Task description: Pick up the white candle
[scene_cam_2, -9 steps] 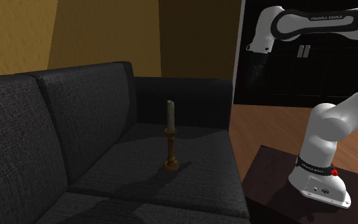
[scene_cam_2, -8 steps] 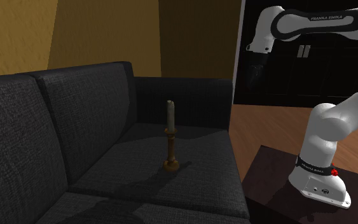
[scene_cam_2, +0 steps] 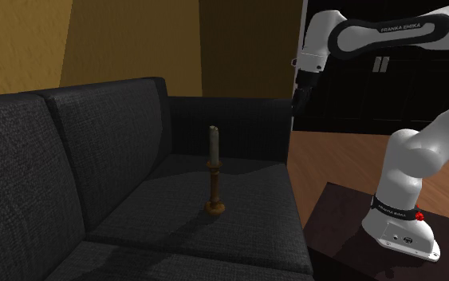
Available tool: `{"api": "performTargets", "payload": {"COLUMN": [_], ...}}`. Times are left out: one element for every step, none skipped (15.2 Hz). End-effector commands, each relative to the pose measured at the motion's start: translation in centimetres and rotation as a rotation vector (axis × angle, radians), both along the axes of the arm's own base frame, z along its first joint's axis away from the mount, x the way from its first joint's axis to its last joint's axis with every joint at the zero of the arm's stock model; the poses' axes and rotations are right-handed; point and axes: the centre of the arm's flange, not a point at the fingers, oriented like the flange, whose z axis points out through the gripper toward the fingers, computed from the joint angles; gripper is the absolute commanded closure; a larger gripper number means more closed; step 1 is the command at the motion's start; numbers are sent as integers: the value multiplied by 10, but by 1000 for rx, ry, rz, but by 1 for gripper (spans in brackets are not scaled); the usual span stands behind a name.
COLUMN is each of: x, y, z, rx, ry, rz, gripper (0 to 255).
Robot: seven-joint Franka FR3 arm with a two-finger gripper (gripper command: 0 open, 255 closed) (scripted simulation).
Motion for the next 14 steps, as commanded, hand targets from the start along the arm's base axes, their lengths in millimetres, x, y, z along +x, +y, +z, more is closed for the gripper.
{"api": "performTargets", "payload": {"x": [10,15,19,23,26,30,33,37,40,42,45,48,50,52], "y": [25,37,50,62,75,87,100,112,125,137,150,163,175,188], "z": [-6,-8,-11,-13,-16,-19,-22,-24,-27,-30,-33,-36,-39,-43], "rx": [-13,-20,-27,-34,-41,-48,-55,-62,-69,-76,-83,-90,-96,-103], "ry": [-19,-29,-38,-47,-56,-66,-75,-84,-93,-103,-112,-121,-130,-140], "rz": [32,48,64,80,96,111,127,143,159,174,190,206,222,238], "gripper": [0,0,0,0,0,0,0,0,0,0,0,0,0,0]}}
